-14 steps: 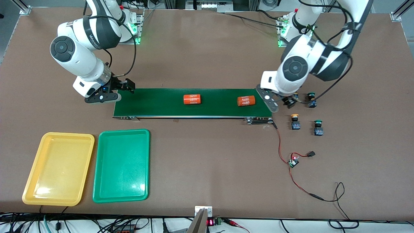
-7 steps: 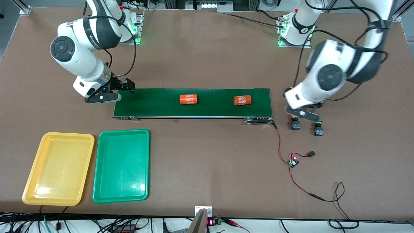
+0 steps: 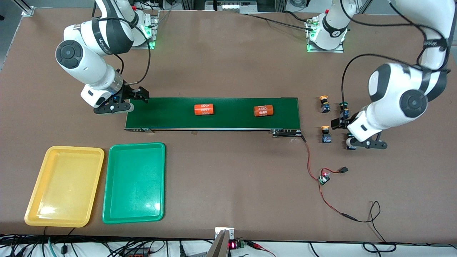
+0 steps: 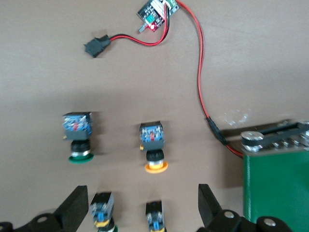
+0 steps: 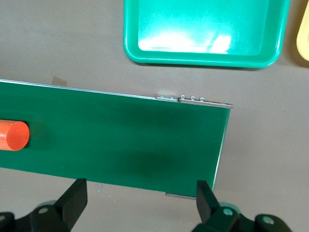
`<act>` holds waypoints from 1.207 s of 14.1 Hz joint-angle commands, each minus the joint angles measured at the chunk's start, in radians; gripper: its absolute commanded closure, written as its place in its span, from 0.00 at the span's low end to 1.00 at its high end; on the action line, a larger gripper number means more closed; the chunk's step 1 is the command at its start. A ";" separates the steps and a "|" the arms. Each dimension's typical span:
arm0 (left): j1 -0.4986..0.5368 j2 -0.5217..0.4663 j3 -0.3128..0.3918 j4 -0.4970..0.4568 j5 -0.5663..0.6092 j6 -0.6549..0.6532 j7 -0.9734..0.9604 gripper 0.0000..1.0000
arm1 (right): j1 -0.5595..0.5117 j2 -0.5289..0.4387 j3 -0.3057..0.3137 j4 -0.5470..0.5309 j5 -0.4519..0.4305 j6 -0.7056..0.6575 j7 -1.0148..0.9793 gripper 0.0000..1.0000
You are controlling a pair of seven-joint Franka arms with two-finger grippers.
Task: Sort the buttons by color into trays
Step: 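Grasp a blue-bodied push button with the left gripper, then place the button on the belt with the left gripper while the right gripper moves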
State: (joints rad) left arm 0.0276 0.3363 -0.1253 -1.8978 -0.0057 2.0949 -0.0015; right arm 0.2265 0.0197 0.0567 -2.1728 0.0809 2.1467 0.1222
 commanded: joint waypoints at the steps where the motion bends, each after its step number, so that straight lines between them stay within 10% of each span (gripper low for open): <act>1: -0.026 0.059 0.009 -0.029 -0.019 0.142 -0.006 0.00 | 0.001 0.008 0.003 0.011 0.013 0.001 0.011 0.00; 9: -0.043 0.194 0.039 -0.106 -0.017 0.321 -0.015 0.00 | 0.007 0.008 0.003 0.011 0.013 0.002 0.013 0.00; 12: -0.043 0.194 0.042 -0.103 -0.019 0.321 -0.015 0.42 | 0.007 0.008 0.003 0.011 0.013 0.002 0.013 0.00; 17: -0.048 0.198 0.042 -0.103 -0.017 0.356 -0.015 0.64 | 0.008 0.008 0.003 0.011 0.013 0.004 0.013 0.00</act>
State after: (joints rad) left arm -0.0023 0.5423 -0.0964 -1.9963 -0.0057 2.4439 -0.0155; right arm 0.2291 0.0202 0.0580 -2.1726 0.0809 2.1470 0.1222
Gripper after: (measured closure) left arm 0.520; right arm 0.000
